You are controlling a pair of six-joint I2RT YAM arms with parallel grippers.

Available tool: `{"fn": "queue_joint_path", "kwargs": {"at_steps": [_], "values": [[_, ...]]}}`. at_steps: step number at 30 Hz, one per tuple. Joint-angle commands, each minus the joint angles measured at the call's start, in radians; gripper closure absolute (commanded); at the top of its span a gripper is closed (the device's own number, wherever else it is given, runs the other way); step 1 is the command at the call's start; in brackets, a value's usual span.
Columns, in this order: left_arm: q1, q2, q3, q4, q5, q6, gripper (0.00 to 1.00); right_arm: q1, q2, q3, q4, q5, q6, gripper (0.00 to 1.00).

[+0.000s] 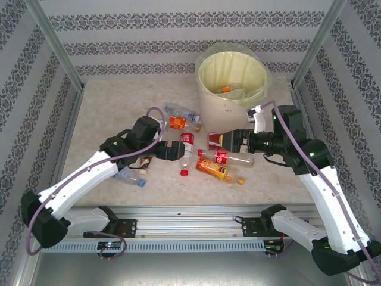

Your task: Put the plastic bottles in the bin

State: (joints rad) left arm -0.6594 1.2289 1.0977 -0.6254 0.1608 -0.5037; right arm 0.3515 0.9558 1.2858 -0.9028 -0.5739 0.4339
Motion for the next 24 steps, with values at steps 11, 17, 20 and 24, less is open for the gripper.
{"fn": "queue_joint_path", "kwargs": {"at_steps": [11, 17, 20, 24], "values": [[0.184, 0.16, -0.025, -0.142, -0.139, -0.059, 0.0, 0.011, -0.048, -0.104, 0.11, -0.041, 0.055, 0.02], [0.245, 0.245, -0.026, -0.145, -0.153, 0.049, 0.03, 0.013, -0.045, -0.115, 0.121, -0.041, 0.061, 0.02], [0.258, 0.296, -0.012, -0.159, -0.178, 0.081, 0.05, 0.012, -0.043, -0.118, 0.125, -0.042, 0.063, 0.02], [0.285, 0.354, -0.004, -0.172, -0.177, 0.088, 0.05, 0.012, -0.044, -0.126, 0.125, -0.04, 0.065, 0.02]]}}
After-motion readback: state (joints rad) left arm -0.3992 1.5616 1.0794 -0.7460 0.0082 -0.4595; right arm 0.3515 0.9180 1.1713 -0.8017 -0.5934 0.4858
